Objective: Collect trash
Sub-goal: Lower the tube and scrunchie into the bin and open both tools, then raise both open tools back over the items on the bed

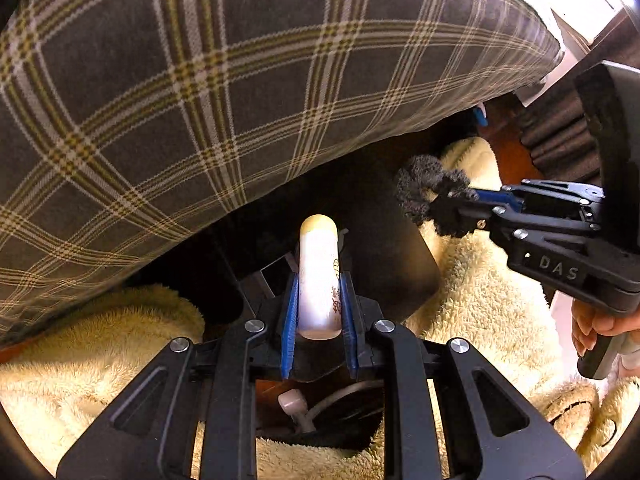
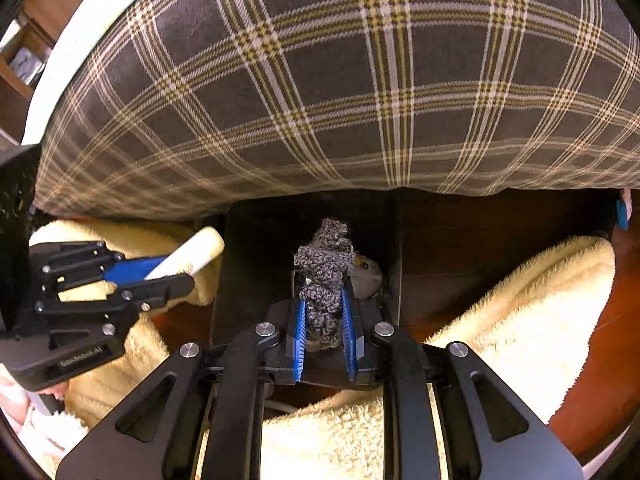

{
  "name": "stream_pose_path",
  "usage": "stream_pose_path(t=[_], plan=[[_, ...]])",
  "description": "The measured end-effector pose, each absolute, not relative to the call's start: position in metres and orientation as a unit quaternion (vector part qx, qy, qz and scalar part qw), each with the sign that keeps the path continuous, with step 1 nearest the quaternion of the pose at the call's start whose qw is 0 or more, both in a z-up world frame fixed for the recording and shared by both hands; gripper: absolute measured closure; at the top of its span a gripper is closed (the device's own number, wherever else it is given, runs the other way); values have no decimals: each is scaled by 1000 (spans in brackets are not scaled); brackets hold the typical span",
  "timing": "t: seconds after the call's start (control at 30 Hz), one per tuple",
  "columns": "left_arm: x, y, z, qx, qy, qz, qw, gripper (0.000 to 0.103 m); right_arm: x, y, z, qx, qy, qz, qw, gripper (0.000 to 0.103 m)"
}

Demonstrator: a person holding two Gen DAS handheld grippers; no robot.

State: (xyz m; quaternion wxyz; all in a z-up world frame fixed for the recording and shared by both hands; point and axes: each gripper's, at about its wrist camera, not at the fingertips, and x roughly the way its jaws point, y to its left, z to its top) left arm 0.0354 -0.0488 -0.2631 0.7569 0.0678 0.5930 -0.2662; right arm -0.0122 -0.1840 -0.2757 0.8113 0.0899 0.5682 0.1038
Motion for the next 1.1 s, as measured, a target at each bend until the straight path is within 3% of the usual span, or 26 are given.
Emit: stream_pose_path(t=[0.07, 0.13, 0.27, 0.33, 0.53, 0.7, 0.8, 1.1], plan=[[36, -46, -262, 67, 590, -265, 760, 82, -6, -187, -272, 91, 566, 107, 812, 82], [36, -45, -260, 66, 588, -263, 762, 75, -5, -188, -268, 89, 563, 104, 815, 67], [34, -41, -252, 69, 578, -256, 771, 62, -5, -191, -256, 87, 551, 96, 824, 51], [33, -39, -247, 69, 572, -254, 777, 53, -5, -191, -246, 83, 542, 87, 832, 30], [24, -31, -215, 78, 539, -249, 801, 31, -4, -201, -211, 82, 512, 80, 851, 10], [22, -24, -180, 83, 504, -236, 827, 14, -1, -211, -174, 80, 481, 79, 869, 7], [27, -23, -154, 77, 479, -228, 844, 9, 1, -216, -145, 73, 454, 81, 885, 7], [65, -4, -97, 68, 429, -193, 880, 8, 36, -231, -84, 47, 384, 65, 920, 4]])
